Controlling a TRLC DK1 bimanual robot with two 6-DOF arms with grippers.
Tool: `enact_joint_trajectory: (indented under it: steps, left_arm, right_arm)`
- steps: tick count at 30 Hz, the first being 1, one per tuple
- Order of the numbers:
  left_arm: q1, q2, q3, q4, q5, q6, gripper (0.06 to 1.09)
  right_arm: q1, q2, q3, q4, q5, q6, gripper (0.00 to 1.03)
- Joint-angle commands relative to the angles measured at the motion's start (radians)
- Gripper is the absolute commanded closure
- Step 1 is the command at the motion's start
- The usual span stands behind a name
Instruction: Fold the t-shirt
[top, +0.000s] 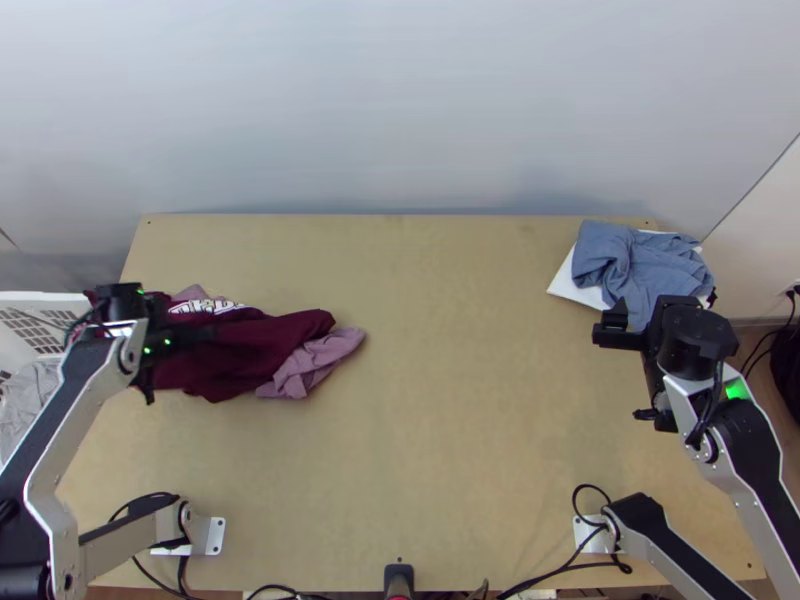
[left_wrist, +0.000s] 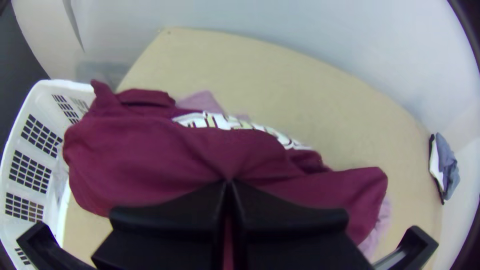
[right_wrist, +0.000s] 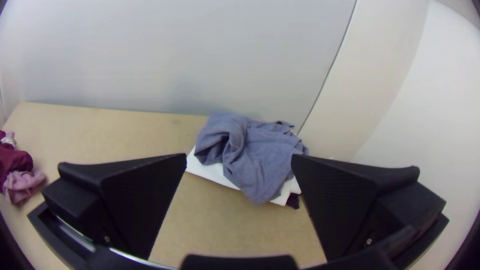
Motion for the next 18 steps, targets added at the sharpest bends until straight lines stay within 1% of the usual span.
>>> enact_joint_trajectory:
  steps: [1, 11, 14, 18]
  left_arm:
    - [0.087, -0.096, 0.170, -0.040, 0.001, 0.001, 1.04]
    - [0.486, -0.062, 0.417, 0.018, -0.001, -0.008, 1.04]
    - [0.599, -0.050, 0.434, 0.067, -0.001, 0.018, 1.04]
    - [0.765, -0.019, 0.452, 0.150, -0.001, 0.018, 1.04]
  right_arm:
    - [0.000, -0.001, -0.005, 0.001, 0.001, 0.000, 0.05]
    - [0.000, -0.007, -0.006, 0.002, 0.001, 0.002, 0.05]
    - [0.000, -0.009, -0.005, 0.011, -0.001, 0.005, 0.05]
    - [0.003, -0.009, -0.003, 0.019, -0.001, 0.003, 0.05]
